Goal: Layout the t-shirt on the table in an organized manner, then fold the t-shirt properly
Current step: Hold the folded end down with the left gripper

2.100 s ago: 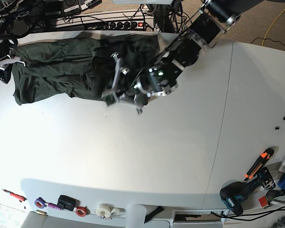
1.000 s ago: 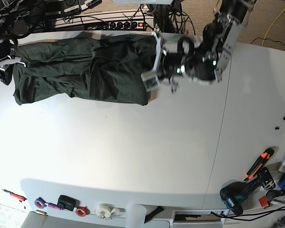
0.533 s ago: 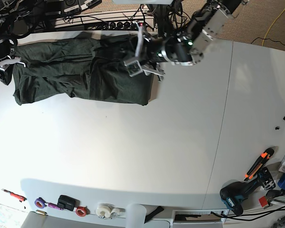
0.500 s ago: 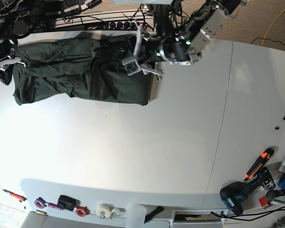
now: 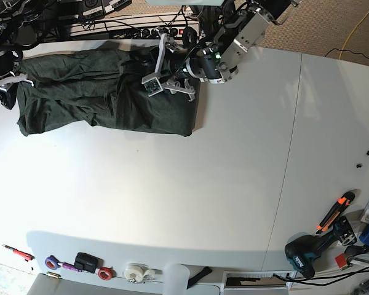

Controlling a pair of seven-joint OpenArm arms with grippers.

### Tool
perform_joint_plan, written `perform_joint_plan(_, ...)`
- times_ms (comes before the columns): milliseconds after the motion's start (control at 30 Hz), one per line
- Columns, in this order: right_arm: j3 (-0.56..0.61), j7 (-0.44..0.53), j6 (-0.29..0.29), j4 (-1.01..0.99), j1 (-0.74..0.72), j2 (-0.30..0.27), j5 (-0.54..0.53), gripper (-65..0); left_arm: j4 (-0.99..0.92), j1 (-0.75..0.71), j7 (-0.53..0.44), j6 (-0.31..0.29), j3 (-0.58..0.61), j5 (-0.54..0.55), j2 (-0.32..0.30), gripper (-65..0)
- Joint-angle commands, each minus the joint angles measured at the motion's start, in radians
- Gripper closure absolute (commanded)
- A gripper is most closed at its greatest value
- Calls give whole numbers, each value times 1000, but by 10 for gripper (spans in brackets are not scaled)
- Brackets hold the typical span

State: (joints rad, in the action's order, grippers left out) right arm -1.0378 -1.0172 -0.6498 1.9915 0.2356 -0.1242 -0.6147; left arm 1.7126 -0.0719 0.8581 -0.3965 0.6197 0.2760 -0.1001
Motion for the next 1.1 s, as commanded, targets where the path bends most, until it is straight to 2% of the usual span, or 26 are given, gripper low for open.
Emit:
perform_joint_plan(0, -4, 24, 3, 16, -3, -17, -18, 0, 13, 8, -14, -3, 0, 8, 8, -225)
perform_joint_plan(133, -4, 25, 3, 16, -3, -17, -32, 0, 21, 9, -29, -4, 0, 26, 11, -75)
perform_joint_plan(300, -4, 27, 3, 16, -3, -17, -32, 0, 35, 9, -29, -29, 0, 64, 39, 0)
perform_joint_plan(433, -4, 27, 3, 16, -3, -17, -32, 0, 35, 8, -28, -76, 0, 148, 65, 0)
perform_joint_plan(500, -4, 27, 3, 16, -3, -17, -32, 0, 35, 8, -29, -76, 0, 175, 79, 0)
perform_joint_plan(600, -4, 27, 3, 16, -3, -17, -32, 0, 35, 11, -31, -76, 0, 174, 98, 0)
perform_joint_plan(833, -4, 28, 3, 16, -3, -17, -32, 0, 35, 22, -75, -76, 0, 175, 100, 0)
perform_joint_plan(900, -4, 29, 3, 16, -3, -17, -32, 0, 35, 22, -75, -101, 0, 192, 100, -1)
perform_joint_plan(1000, -4, 31, 3, 16, -3, -17, -32, 0, 35, 22, -74, -164, 0, 223, 100, -62)
perform_joint_plan(1067, -4, 30, 3, 16, -3, -17, -32, 0, 35, 22, -74, -193, 0, 238, 100, -150)
